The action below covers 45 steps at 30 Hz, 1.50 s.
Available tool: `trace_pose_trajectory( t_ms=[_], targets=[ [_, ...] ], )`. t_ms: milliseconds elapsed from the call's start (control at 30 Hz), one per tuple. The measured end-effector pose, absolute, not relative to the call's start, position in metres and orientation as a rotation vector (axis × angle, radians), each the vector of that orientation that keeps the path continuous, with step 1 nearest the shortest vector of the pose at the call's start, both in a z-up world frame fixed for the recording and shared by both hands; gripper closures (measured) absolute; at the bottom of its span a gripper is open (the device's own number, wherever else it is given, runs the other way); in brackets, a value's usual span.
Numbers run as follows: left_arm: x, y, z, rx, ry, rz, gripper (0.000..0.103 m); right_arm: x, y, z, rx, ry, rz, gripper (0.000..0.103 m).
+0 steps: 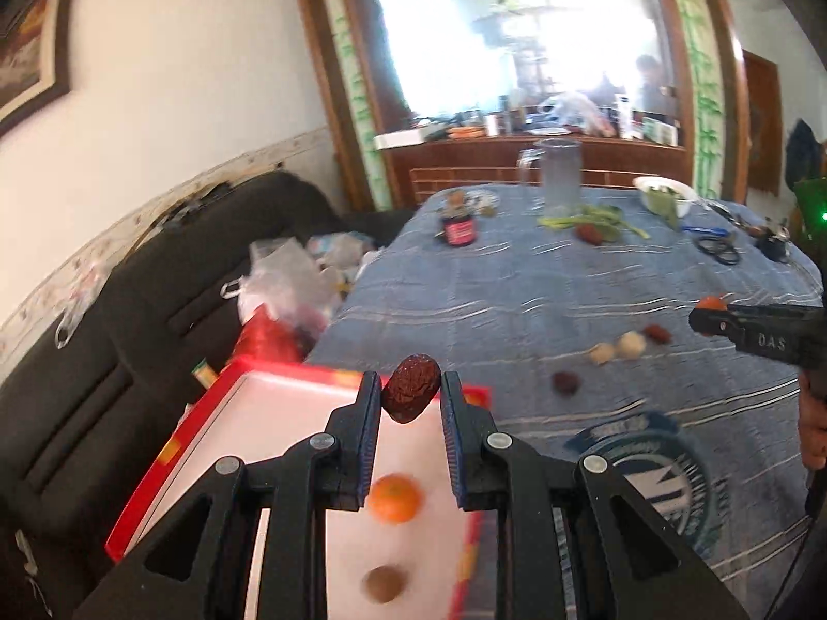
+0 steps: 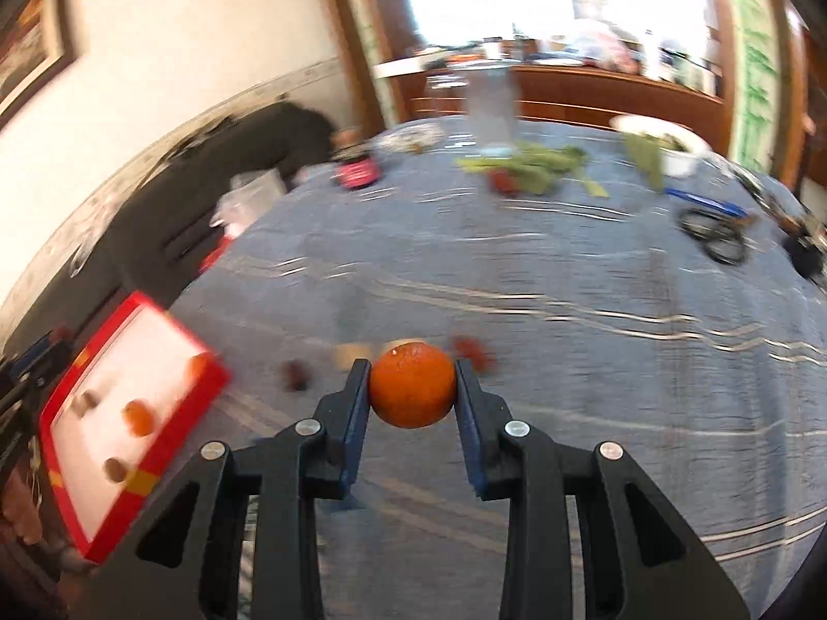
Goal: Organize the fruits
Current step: 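Carry the orange and date into the red box and open both grippers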
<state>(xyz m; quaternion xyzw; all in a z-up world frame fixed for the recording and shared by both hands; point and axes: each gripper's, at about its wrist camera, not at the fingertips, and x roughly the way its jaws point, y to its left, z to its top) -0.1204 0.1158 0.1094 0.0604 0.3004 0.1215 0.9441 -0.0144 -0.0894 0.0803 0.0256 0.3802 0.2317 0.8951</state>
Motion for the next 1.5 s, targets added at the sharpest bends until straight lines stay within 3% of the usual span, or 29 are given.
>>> trace_pose_trajectory(
  t_ms=[433, 1233, 1300, 1367, 1500],
  targets=[
    [-0.169, 0.218, 0.060, 0.017, 0.739, 0.433, 0.081, -0.091, 0.092, 0.073, -0.108, 0.788, 0.793, 0.069],
    [-0.163, 0.230, 0.033, 0.034, 0.818, 0.453, 0.080, -0.036, 0.155, 0.031, -0.102, 0.986, 0.761, 0.066],
    [-0.162, 0.229, 0.034, 0.032, 0.826, 0.459, 0.074, -0.037, 0.147, 0.034, -0.075, 0.987, 0.774, 0.065],
    [-0.163, 0.227, 0.035, 0.033, 0.829, 0.470, 0.056, -0.037, 0.136, 0.041, -0.049, 0.975, 0.787, 0.063],
    [-0.165, 0.222, 0.043, 0.035, 0.811, 0.471, 0.050, -0.035, 0.091, 0.064, 0.010, 0.914, 0.770, 0.063]
  ],
)
